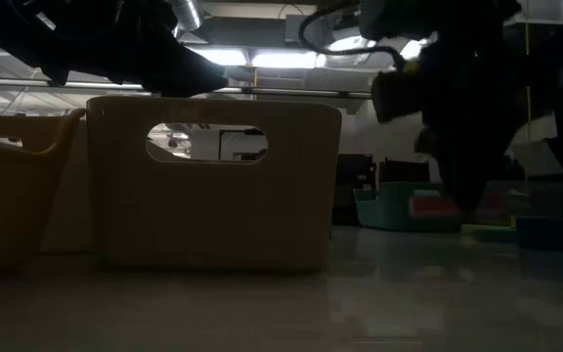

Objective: Sort blocks
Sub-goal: Put the pink block into the bottom green bin, then put the light blue block into the bottom white bin

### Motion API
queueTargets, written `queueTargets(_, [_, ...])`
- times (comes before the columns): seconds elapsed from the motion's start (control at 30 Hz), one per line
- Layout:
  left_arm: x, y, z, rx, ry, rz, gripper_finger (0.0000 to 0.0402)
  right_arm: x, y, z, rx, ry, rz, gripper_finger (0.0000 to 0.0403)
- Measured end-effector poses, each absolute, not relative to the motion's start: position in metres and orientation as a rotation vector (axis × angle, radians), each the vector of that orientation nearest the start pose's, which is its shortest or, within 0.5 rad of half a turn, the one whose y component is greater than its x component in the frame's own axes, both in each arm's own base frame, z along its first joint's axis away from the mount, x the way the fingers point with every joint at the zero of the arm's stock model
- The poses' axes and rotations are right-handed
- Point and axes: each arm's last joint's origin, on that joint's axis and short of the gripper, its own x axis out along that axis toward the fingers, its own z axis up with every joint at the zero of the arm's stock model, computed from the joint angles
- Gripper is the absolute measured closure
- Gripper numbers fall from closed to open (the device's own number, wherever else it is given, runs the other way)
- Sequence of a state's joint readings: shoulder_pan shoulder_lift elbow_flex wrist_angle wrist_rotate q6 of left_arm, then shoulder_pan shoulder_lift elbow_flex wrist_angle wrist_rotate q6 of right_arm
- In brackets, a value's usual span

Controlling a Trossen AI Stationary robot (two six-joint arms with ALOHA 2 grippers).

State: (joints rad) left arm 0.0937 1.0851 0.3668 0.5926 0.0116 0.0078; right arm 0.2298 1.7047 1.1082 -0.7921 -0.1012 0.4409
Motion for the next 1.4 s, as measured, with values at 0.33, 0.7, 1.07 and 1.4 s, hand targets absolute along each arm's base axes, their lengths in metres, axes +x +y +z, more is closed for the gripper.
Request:
queueTargets(0.33, [0.216,0.02,0.209,0.006,0.127,0.081,0.0247,0.298,0.107,0.225,0.327,1.462,0.175,0.03])
queueTargets(0.7, [0.216,0.02,0.209,0.002,0.122,0.081,0.0247,0.268,0.172,0.234,0.354,1.543,0.195,0.0281])
queueTargets(1.07, [0.216,0.02,0.209,-0.059,0.12,0.085,0.0247,0.228,0.225,0.234,0.234,1.503,0.199,0.0265])
queueTargets(1.4, [0.216,0.02,0.209,-0.059,0.12,0.085,0.0247,0.229,0.223,0.234,0.238,1.462,0.102,0.0209])
